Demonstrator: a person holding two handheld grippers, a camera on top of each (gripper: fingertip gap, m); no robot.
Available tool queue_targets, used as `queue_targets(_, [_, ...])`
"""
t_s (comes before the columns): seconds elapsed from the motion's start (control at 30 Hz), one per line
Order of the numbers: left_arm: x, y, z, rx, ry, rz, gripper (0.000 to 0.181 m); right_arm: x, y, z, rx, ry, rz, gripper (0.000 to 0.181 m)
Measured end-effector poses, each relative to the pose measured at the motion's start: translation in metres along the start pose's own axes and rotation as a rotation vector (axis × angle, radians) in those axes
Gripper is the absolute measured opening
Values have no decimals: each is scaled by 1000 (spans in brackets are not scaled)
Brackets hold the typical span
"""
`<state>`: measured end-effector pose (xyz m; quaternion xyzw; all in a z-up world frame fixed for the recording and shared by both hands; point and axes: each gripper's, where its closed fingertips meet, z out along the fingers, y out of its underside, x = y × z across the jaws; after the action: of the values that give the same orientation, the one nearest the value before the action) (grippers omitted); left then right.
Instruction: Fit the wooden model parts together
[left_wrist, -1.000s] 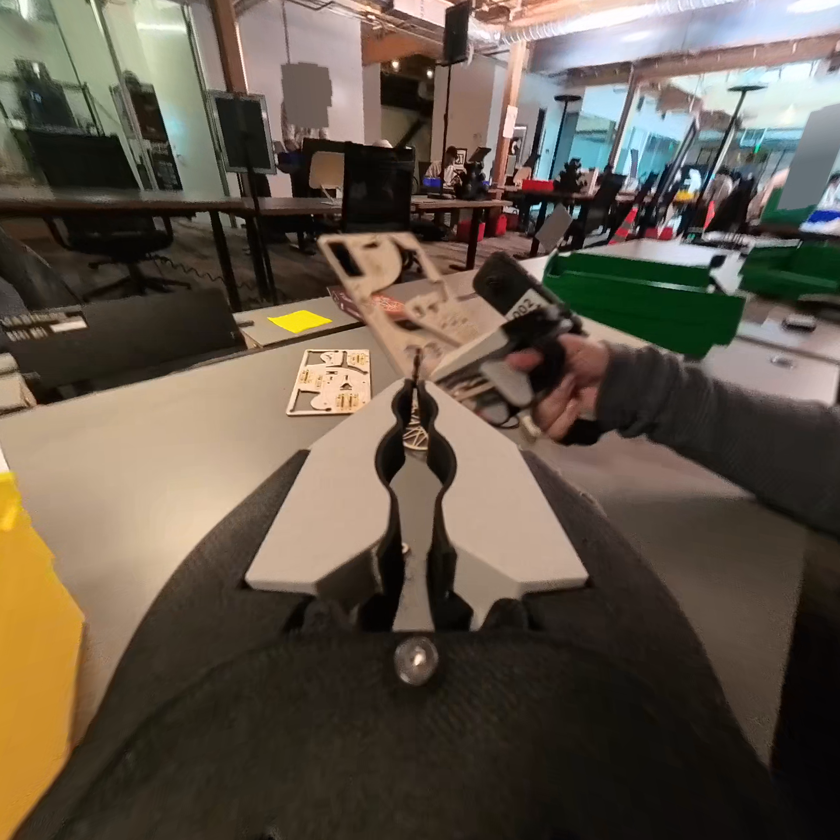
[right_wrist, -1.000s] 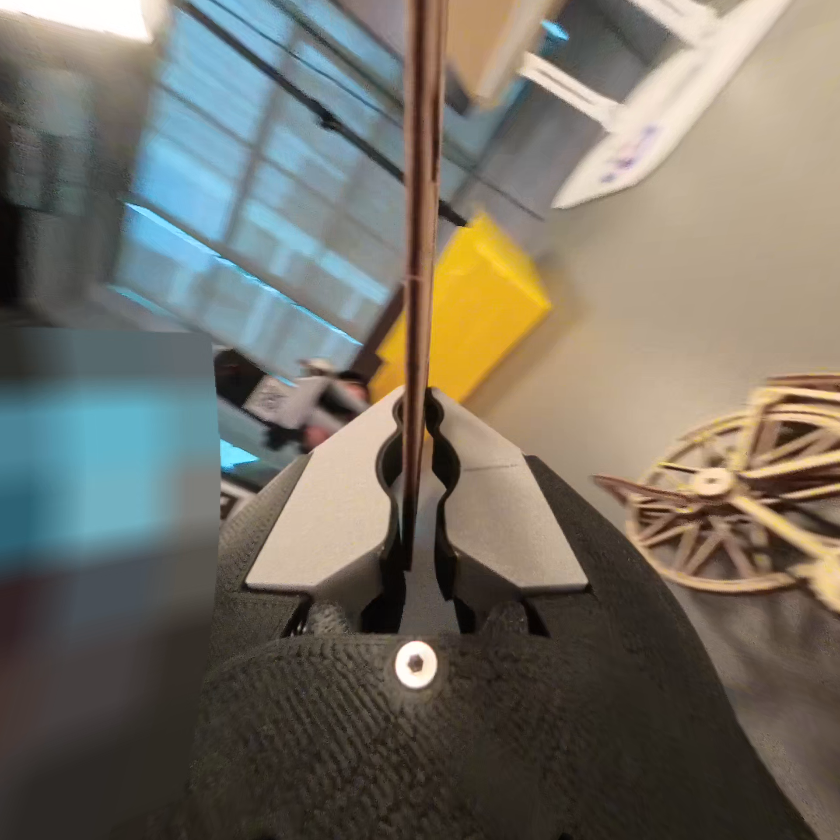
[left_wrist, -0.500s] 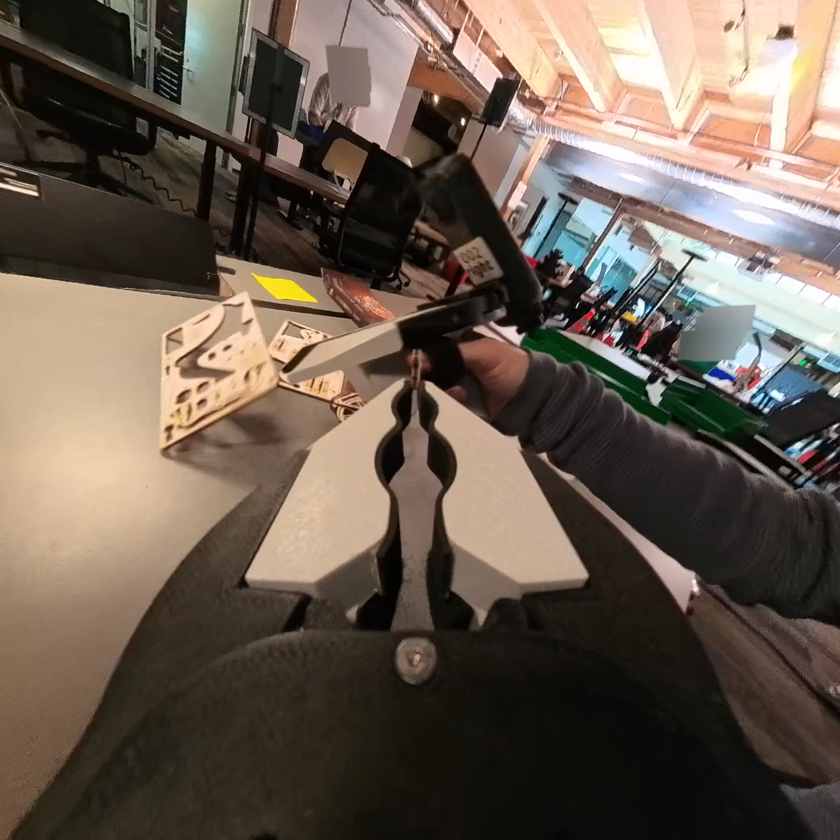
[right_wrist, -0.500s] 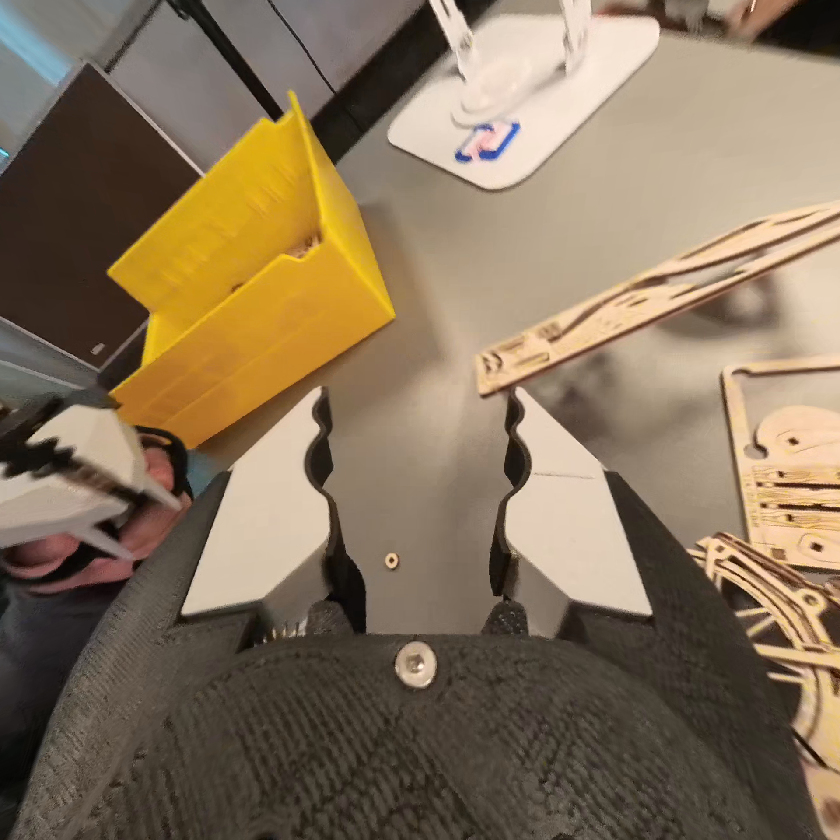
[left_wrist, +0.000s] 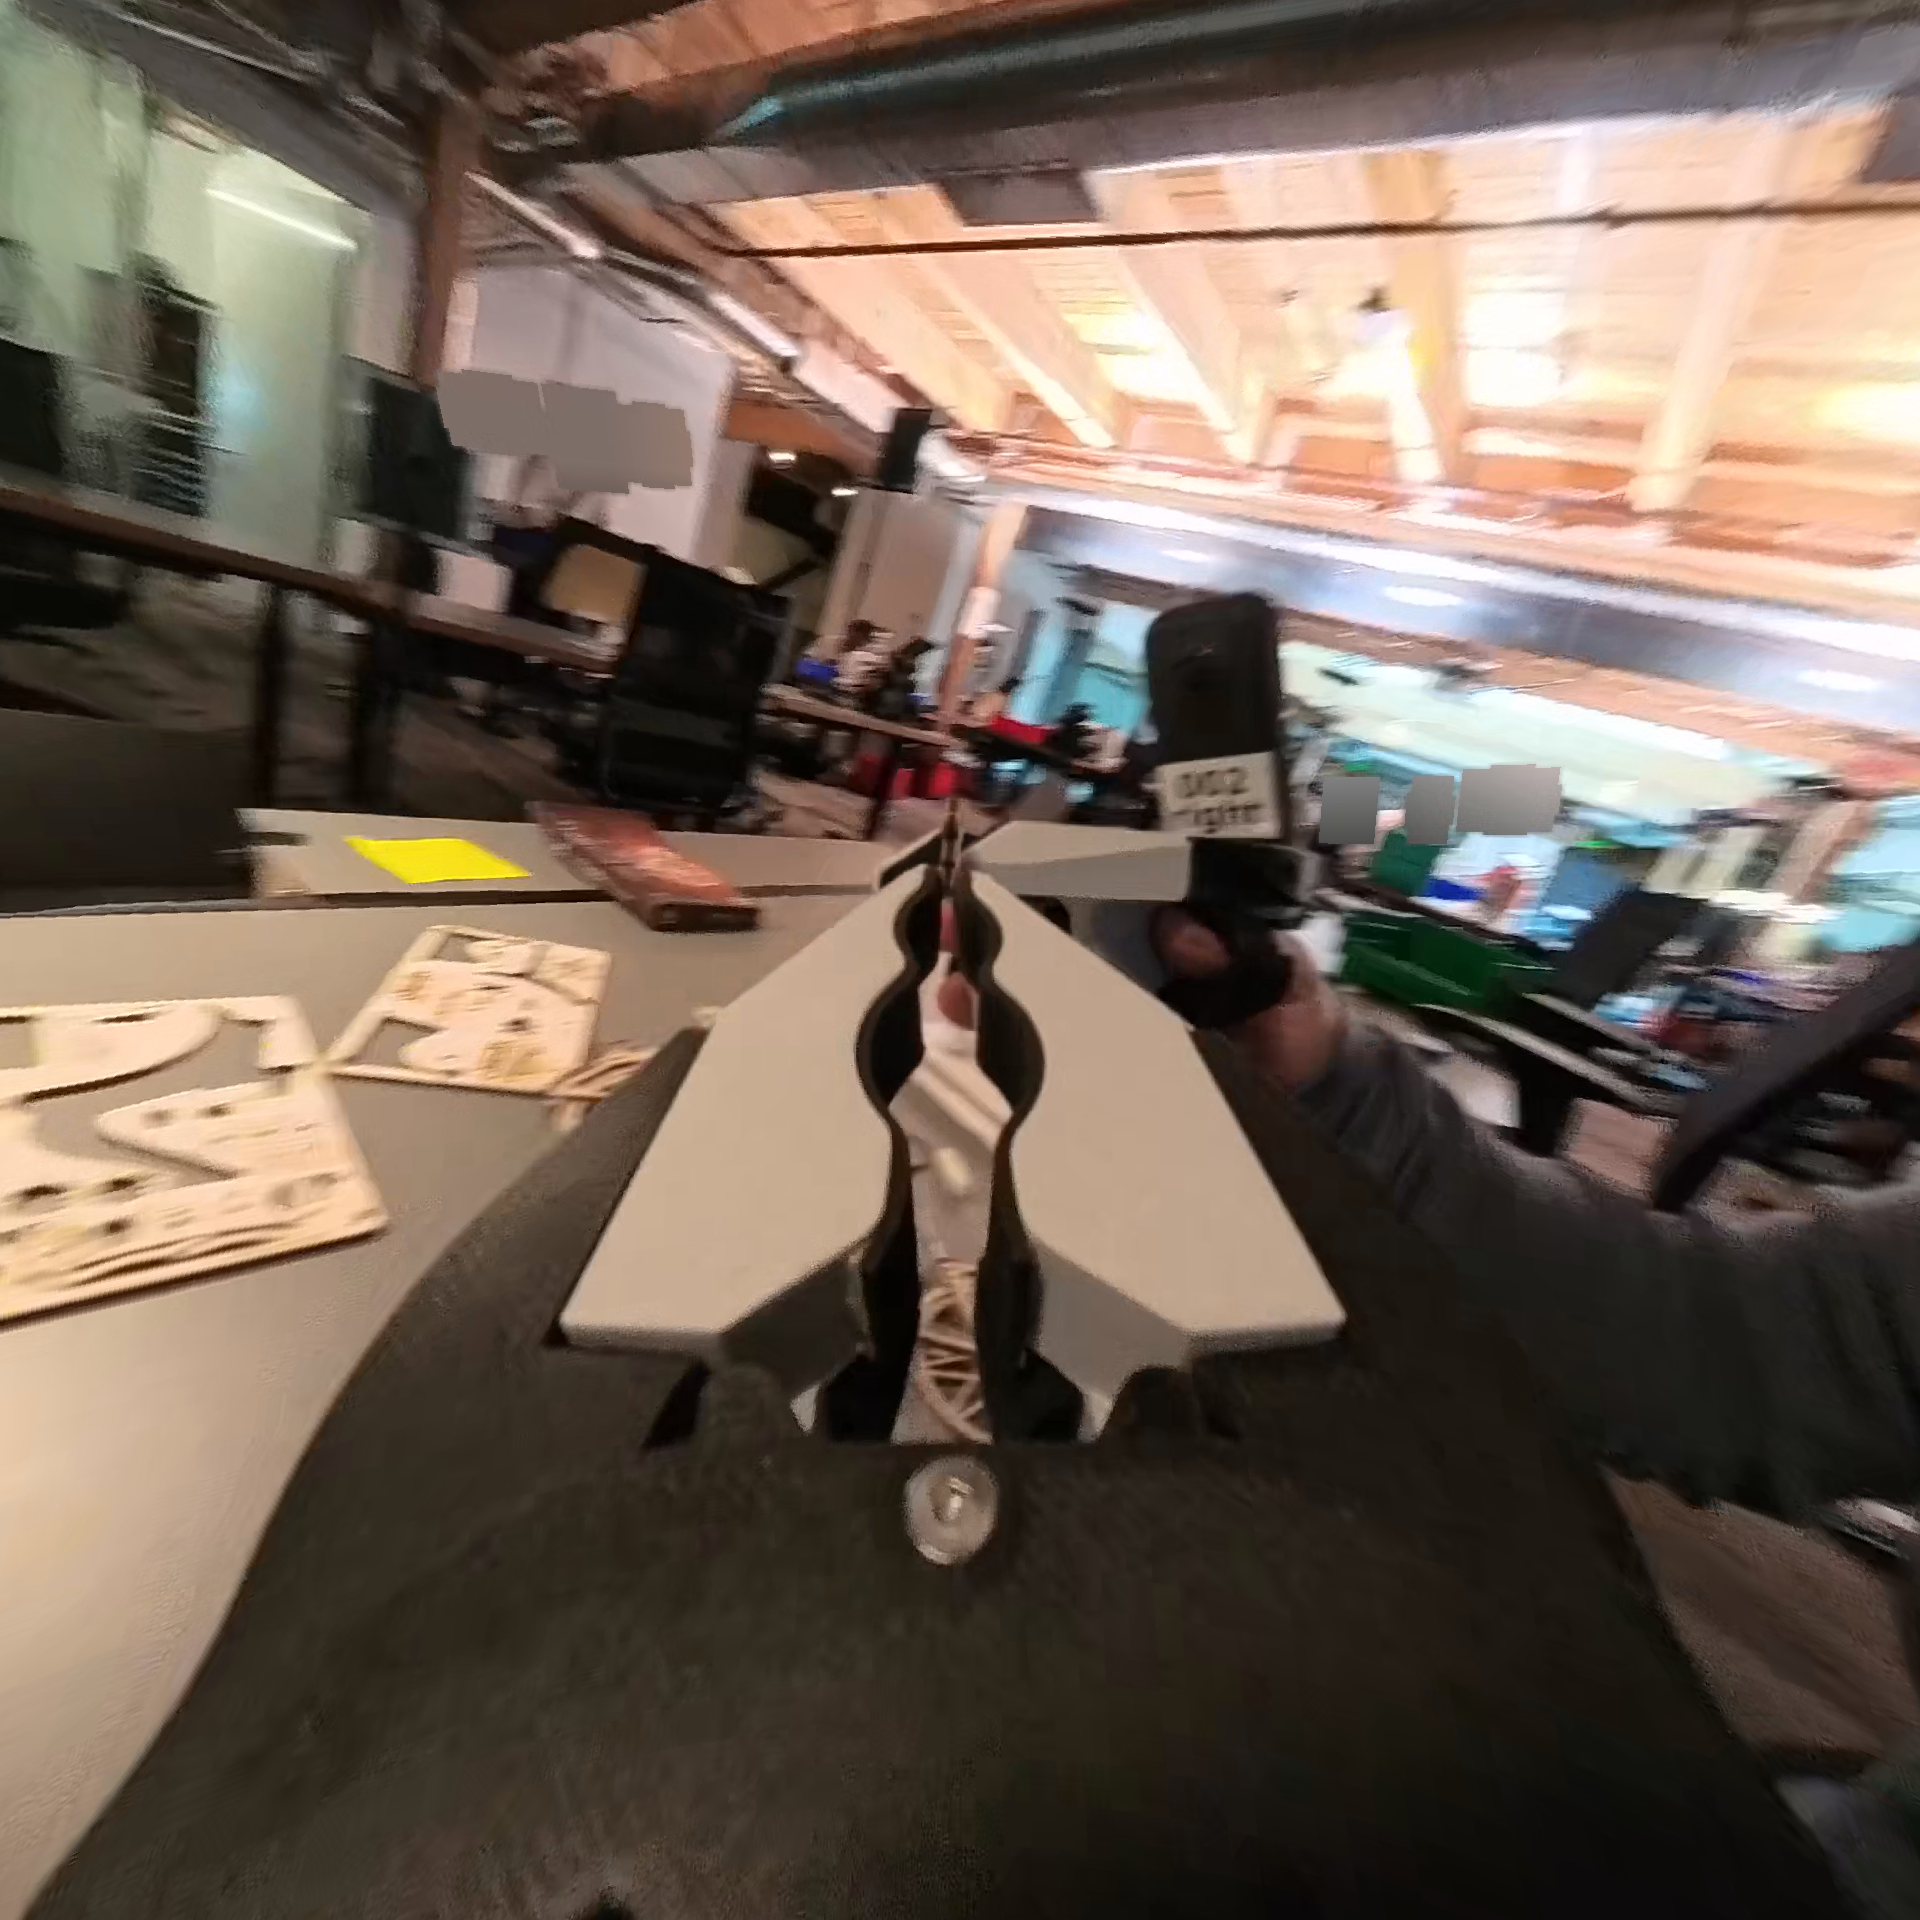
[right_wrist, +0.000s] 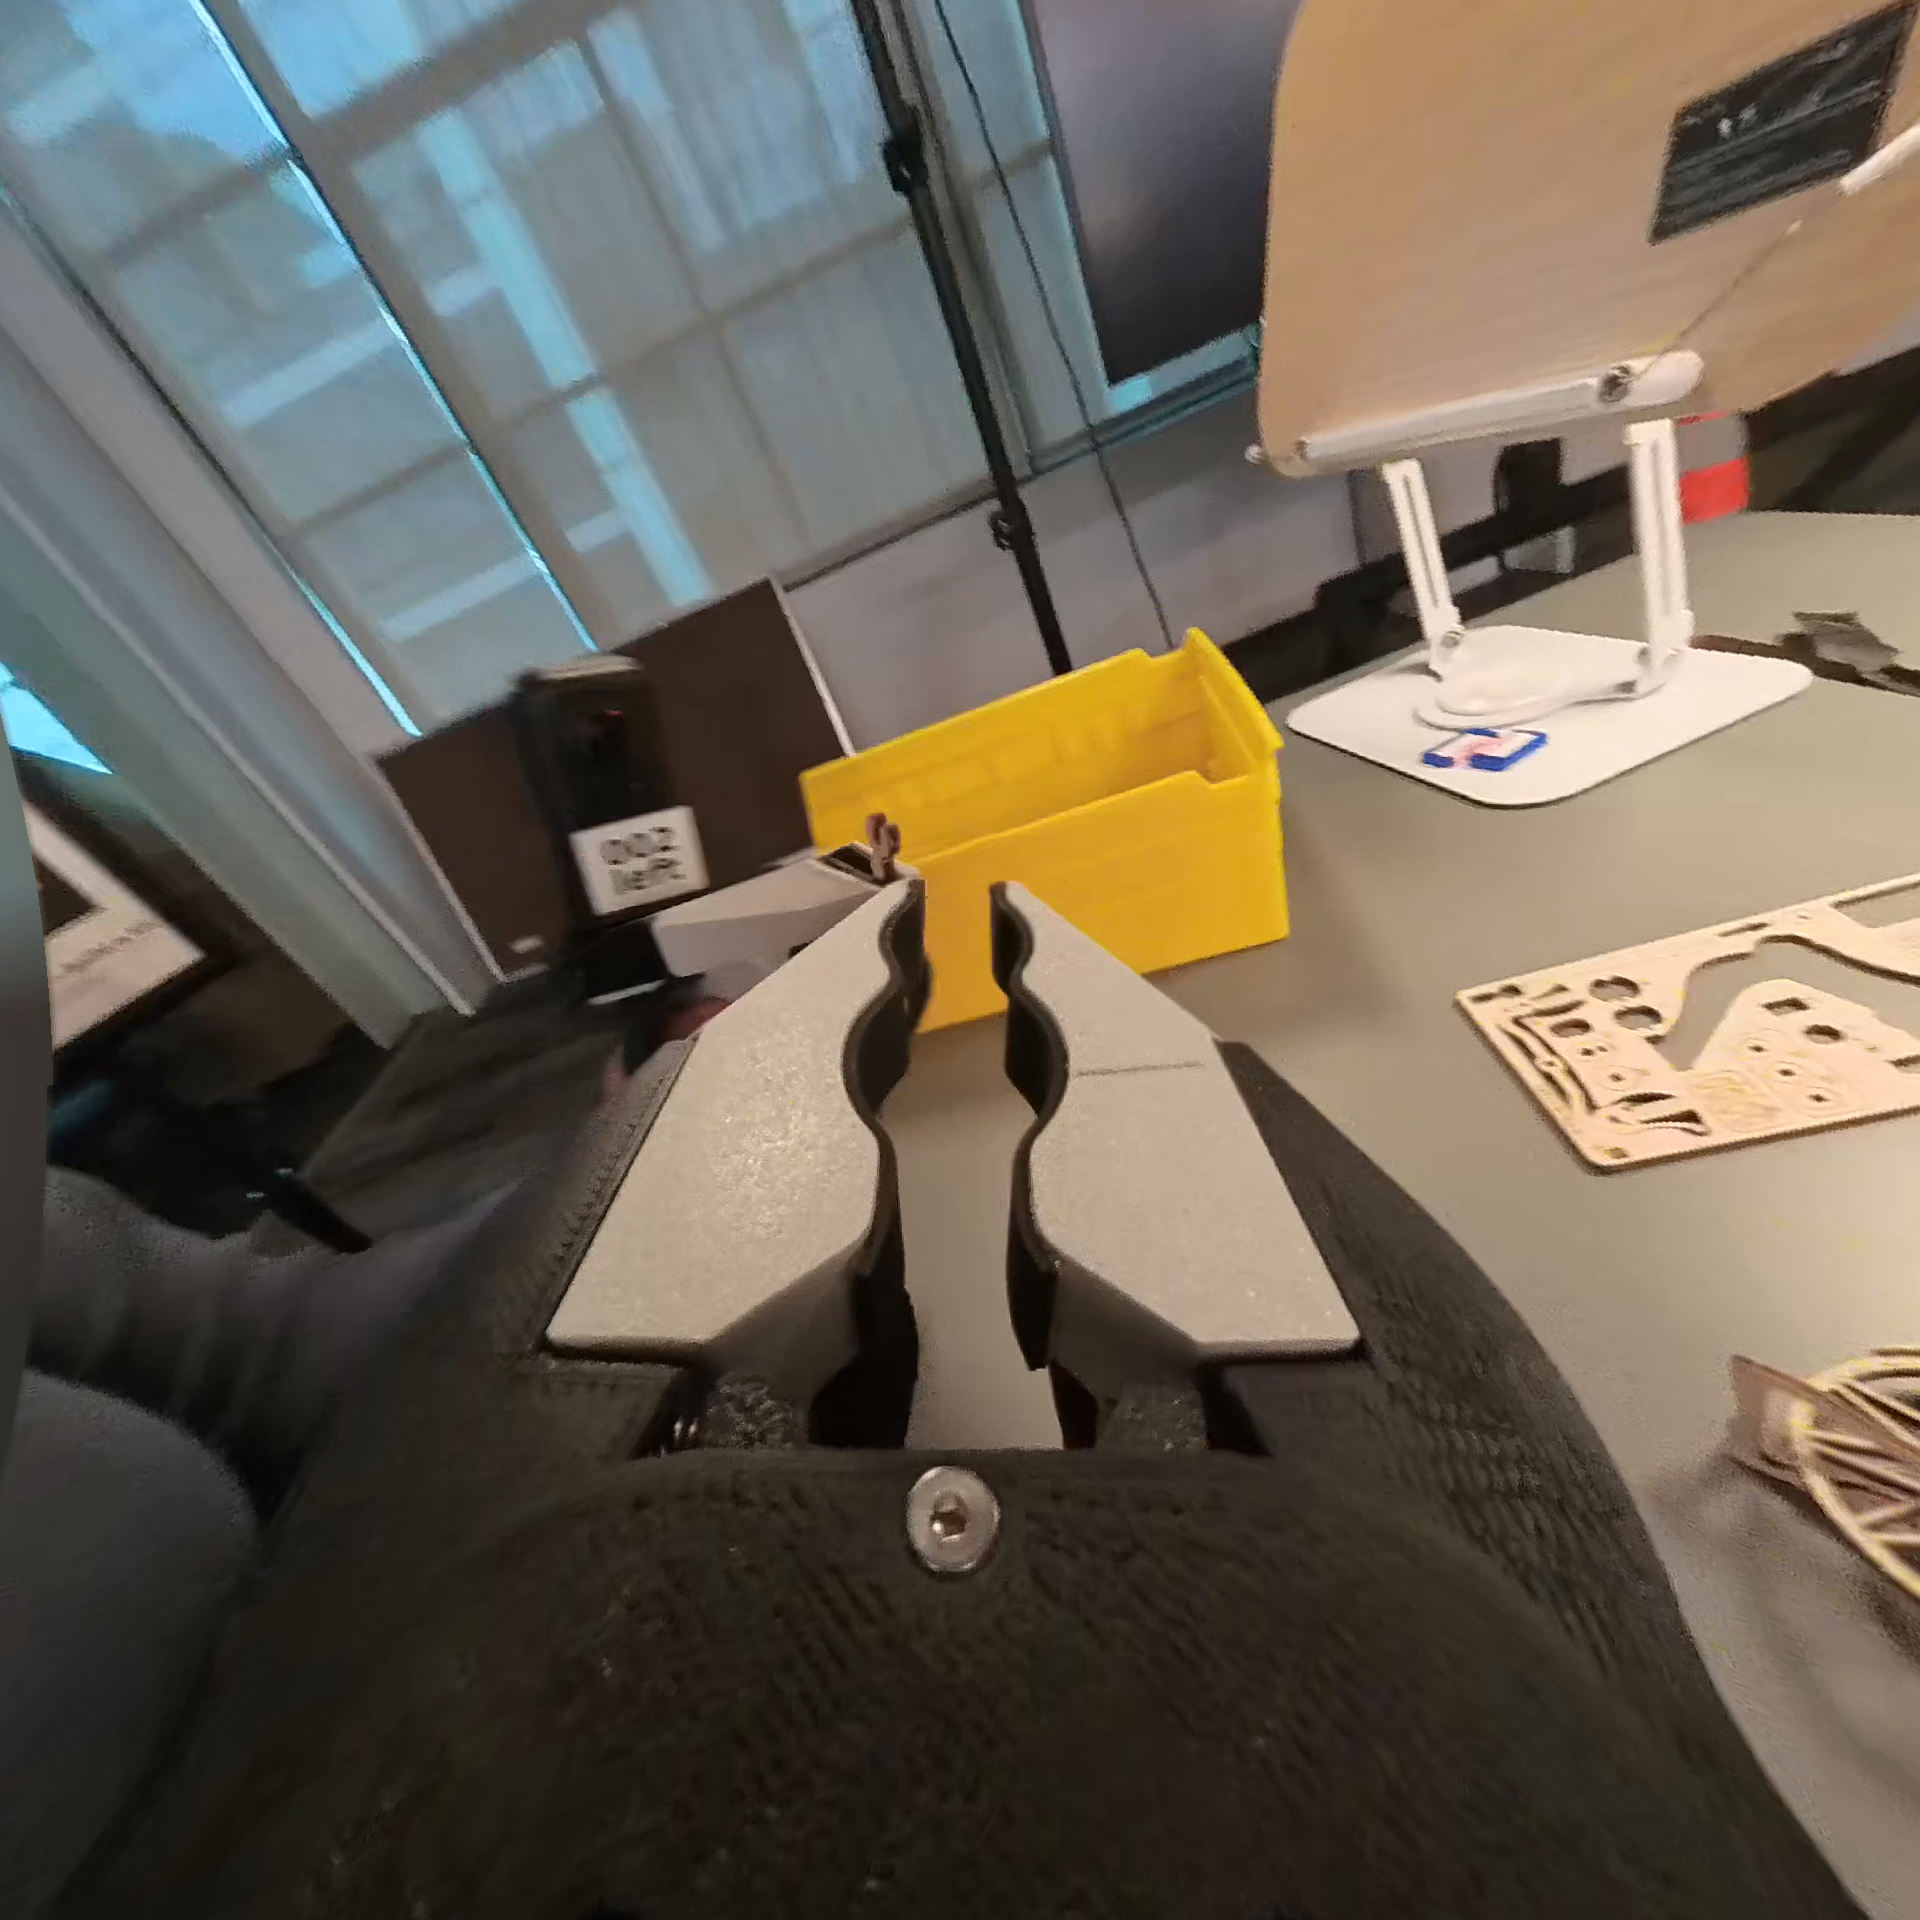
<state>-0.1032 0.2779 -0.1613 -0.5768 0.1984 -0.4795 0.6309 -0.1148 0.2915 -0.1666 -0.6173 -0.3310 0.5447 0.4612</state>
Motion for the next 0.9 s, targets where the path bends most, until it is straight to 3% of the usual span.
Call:
queue_targets(0.13, [24,18,14,-88,168,-47,1,-13,0,-30,52,-90,78,19])
queue_targets(0.23, [39,32,30,-122,255,-89,1,-17,6,-50,65,-131,104,8])
queue_targets(0.4, [45,60,61,-235,272,-98,4,2,9,-89,104,-23,45,0])
queue_targets(0.43, [42,65,68,-246,250,-38,20,13,9,-100,112,57,-3,0])
queue_targets(0.47, [36,67,74,-248,219,32,29,26,11,-114,102,169,-94,0])
queue_targets(0.57, [23,70,89,-227,176,181,30,55,18,-160,29,545,-509,0])
queue_targets(0.73, [45,116,111,-334,297,121,30,51,32,-209,-148,1017,-1264,0])
queue_targets(0.83, [66,142,117,-418,349,104,30,43,43,-212,-283,1117,-1606,0])
queue_targets(0.9, [70,149,121,-442,331,130,23,42,48,-210,-316,1133,-1671,0])
